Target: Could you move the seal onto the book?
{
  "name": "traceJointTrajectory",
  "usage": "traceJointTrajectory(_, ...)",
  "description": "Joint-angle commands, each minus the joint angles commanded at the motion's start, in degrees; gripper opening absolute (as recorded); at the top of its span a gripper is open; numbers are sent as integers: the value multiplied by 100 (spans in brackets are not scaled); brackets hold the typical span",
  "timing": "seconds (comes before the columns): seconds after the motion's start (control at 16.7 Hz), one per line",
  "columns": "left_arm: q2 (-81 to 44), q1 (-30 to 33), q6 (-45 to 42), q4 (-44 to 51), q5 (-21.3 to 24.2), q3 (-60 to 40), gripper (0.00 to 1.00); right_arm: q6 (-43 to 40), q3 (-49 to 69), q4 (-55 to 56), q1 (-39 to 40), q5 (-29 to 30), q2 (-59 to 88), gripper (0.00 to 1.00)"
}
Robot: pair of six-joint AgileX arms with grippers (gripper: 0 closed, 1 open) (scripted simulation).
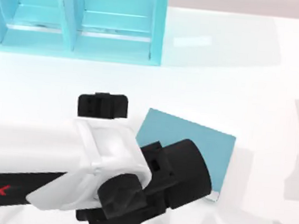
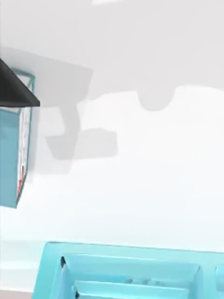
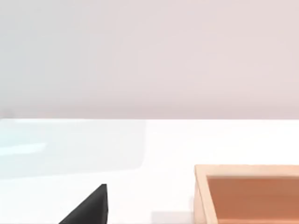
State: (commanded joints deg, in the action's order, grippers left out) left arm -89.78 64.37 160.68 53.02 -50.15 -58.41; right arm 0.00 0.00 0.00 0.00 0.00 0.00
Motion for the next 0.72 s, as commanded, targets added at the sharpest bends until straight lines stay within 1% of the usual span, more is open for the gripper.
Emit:
traceJointTrajectory(0.18, 1445, -972, -2697, -1090, 818, 1075, 100, 0, 0, 0, 0, 0, 0, 100)
traceJointTrajectory(0.54, 4272, -2987, -8457, -2964, 2493, 3187, 100, 0, 0, 0, 0, 0, 0, 100)
traceJointTrajectory(0.72, 5575, -3962, -10964, -3708, 3257, 4099, 100, 0, 0, 0, 0, 0, 0, 100)
